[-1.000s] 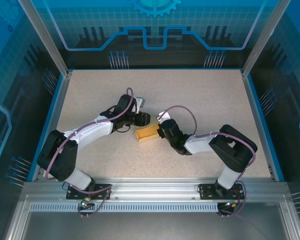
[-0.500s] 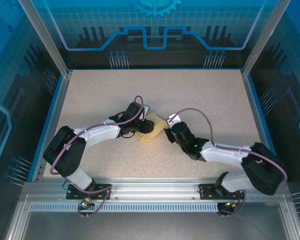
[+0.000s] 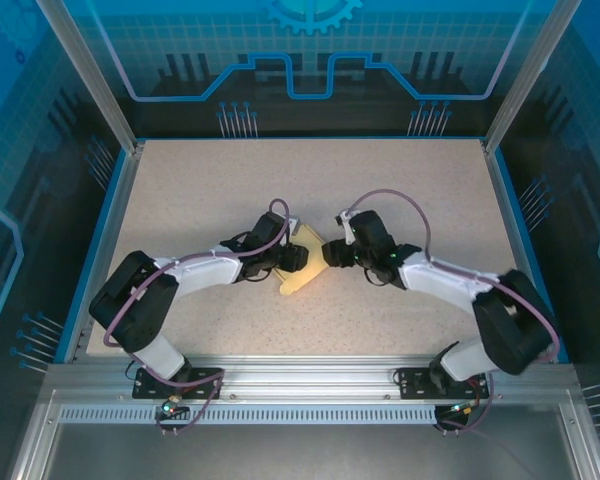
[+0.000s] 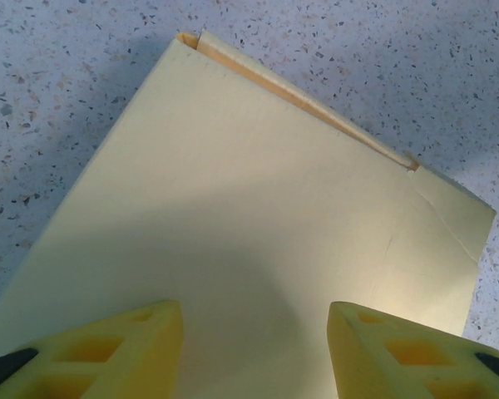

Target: Fold the paper box

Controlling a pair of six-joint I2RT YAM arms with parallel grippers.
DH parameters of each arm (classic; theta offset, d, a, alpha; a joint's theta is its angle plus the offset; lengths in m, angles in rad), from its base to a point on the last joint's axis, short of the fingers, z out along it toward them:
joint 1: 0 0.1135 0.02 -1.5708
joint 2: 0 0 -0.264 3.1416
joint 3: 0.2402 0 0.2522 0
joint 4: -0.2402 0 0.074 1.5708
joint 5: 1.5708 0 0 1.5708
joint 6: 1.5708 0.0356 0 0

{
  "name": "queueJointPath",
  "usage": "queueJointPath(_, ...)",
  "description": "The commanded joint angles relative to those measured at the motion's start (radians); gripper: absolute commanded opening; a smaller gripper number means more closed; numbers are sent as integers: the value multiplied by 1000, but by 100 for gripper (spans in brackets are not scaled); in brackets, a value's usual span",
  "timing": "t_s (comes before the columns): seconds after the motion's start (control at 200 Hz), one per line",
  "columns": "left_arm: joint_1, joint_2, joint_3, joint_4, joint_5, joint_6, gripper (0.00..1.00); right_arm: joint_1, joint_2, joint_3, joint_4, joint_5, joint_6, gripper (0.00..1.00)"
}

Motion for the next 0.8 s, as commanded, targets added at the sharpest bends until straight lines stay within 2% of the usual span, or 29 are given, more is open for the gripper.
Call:
queueJointPath(0.0, -5, -6, -20, 14, -11, -21, 53, -16, 103, 67, -31, -73, 13, 62)
queueJointPath(0.105, -3, -55, -21, 3, -40, -11, 59, -32, 174, 102, -52, -71, 13, 61)
queueJointPath(0.2, 19, -105, -31, -6, -74, -8, 66, -57, 171, 107, -74, -81, 3, 60)
queueJointPath(0.41, 138, -92, -5, -53, -18, -31, 73, -54, -29, 83, -195, -92, -5, 61)
queueJointPath(0.52, 174, -23, 48, -85, 87, -31, 75, -48, -129, -33, -227, -144, 76, 64)
queueJointPath(0.65, 176, 55, 95, -117, 184, -26, 73, -41, -152, -160, -74, -313, 229, 66)
queueJointPath(0.795, 176, 69, 89, -123, 238, -35, 67, -21, -81, -189, 101, -386, 325, 66)
